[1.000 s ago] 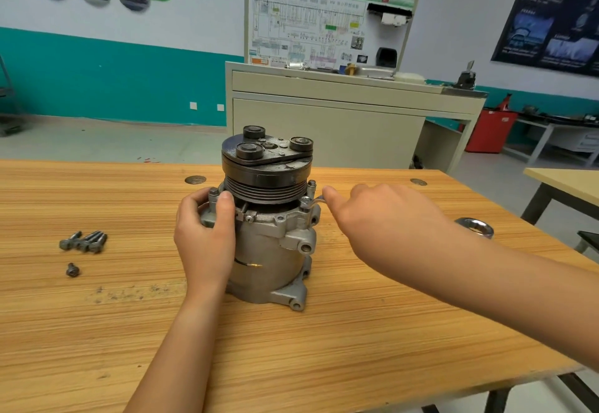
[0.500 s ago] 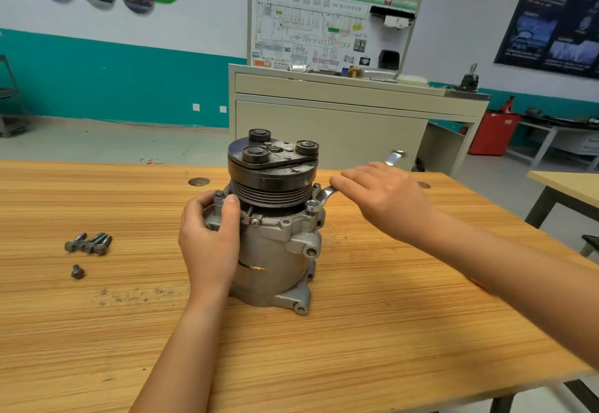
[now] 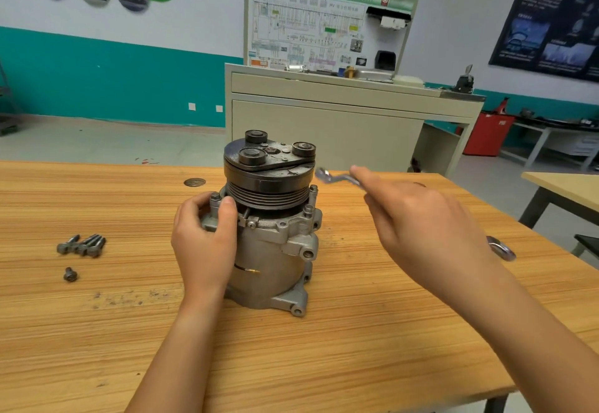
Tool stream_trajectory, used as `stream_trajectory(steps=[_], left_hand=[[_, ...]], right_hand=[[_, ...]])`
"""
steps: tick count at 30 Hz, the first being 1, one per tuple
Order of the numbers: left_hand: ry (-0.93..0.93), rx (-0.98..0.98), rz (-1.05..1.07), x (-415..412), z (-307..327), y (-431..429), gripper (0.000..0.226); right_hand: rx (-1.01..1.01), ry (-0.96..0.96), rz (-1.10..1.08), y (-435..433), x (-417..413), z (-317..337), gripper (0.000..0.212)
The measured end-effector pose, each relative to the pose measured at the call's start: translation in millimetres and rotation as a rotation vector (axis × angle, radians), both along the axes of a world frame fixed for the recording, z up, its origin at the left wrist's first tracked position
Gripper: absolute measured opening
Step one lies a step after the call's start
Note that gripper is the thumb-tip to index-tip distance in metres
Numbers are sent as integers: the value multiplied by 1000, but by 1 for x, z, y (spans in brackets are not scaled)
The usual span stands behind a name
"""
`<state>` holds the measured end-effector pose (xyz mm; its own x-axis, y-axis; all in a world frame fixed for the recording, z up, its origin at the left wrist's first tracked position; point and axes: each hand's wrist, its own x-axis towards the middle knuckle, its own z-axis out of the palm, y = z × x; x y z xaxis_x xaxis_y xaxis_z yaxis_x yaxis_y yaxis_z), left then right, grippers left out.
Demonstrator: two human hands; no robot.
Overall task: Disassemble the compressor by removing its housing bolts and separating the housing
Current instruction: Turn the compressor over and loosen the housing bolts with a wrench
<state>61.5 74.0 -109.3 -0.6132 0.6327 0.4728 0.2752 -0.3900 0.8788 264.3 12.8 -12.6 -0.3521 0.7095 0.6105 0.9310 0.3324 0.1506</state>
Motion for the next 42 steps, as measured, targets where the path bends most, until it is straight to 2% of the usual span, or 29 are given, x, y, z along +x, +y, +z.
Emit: stream_trajectory(steps=[2, 6, 13, 19, 26, 28, 30, 32, 34, 37, 40, 42], left_hand=[[2, -3, 1, 0, 0, -1, 25], [2, 7, 7, -1, 2, -3, 42], [-2, 21, 1, 0, 1, -3, 41], [-9, 27, -6, 2, 0, -4, 34], [-67, 32, -26, 2, -1, -1, 11], [-80, 39, -27, 3, -1, 0, 10], [-90, 49, -20, 4, 0, 0, 10], [-104, 62, -7, 5, 1, 0, 10], [-112, 66, 5, 6, 1, 0, 11], [-115, 61, -1, 5, 2, 0, 12], [-114, 62, -11, 5, 1, 0, 12], [-118, 64, -10, 5, 0, 0, 12]], right_hand=[[-85, -113, -114, -2, -1, -5, 50], [-176, -154, -183, -3, -15, -7, 52], [-267, -298, -232, -9, -38, 0, 62], [-258, -362, -177, -16, -53, -13, 60], [-128, -493, -103, 22, -4, -7, 53], [-23, -428, 57, 46, 13, -10, 49], [181, -309, 246, 70, 21, -20, 29], [319, -212, 317, 91, 11, -30, 18], [354, -84, 329, 104, -4, -39, 20], [358, 13, 342, 106, -11, -43, 22], [383, 205, 331, 86, 5, -34, 22], [355, 236, 319, 63, 16, -24, 30]])
